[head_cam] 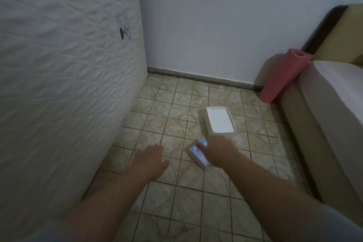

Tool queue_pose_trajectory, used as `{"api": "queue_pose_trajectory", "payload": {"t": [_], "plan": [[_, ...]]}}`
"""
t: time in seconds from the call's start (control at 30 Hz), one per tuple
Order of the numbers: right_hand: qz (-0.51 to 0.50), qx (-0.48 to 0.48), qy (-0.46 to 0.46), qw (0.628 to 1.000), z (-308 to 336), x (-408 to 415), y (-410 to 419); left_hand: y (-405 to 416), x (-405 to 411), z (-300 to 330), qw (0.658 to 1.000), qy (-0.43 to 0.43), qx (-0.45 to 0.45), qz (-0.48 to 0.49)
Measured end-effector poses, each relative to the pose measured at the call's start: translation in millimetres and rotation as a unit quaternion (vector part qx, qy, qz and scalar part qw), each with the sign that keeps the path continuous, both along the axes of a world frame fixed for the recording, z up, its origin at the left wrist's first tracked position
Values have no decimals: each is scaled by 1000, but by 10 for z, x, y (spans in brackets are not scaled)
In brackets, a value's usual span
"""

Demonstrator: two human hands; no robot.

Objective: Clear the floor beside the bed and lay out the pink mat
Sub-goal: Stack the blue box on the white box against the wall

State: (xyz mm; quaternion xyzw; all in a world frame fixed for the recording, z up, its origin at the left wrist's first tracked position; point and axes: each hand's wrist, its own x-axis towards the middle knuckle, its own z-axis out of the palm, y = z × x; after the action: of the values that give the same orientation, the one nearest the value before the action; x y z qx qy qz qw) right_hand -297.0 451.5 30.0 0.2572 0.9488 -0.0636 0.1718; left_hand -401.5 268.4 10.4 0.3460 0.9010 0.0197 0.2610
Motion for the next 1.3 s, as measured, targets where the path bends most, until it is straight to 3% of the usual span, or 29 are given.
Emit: {"api": "queue_pose_trajectory", "payload": {"t": [0.2, 0.33, 0.53, 0.73, 0.93, 1.17, 1.3], "plan": [[-27, 2, 66, 997, 427, -1526, 801, 166, -738, -370, 997, -34, -61, -16], [-54, 14, 85, 995, 400, -2201, 1081, 516, -1596, -359, 998, -13, -57, -23], [-125, -60, 43, 989, 11, -2754, 1215, 1521, -3075, 77, 996, 23, -27, -84], [-151, -129, -64, 978, -574, -2974, 1176, 2944, -4134, 694, 984, 87, 49, -145], [-259, -203, -80, 941, -915, -3284, 1771, 4415, -4488, 801, 962, 90, 117, -229], [-363, -133, -35, 922, -821, -3438, 3203, 5561, -4410, 153, 945, 36, 82, -316], [-451, -89, 2, 888, -700, -3343, 4041, 5838, -4330, -321, 921, -6, 26, -388]]}}
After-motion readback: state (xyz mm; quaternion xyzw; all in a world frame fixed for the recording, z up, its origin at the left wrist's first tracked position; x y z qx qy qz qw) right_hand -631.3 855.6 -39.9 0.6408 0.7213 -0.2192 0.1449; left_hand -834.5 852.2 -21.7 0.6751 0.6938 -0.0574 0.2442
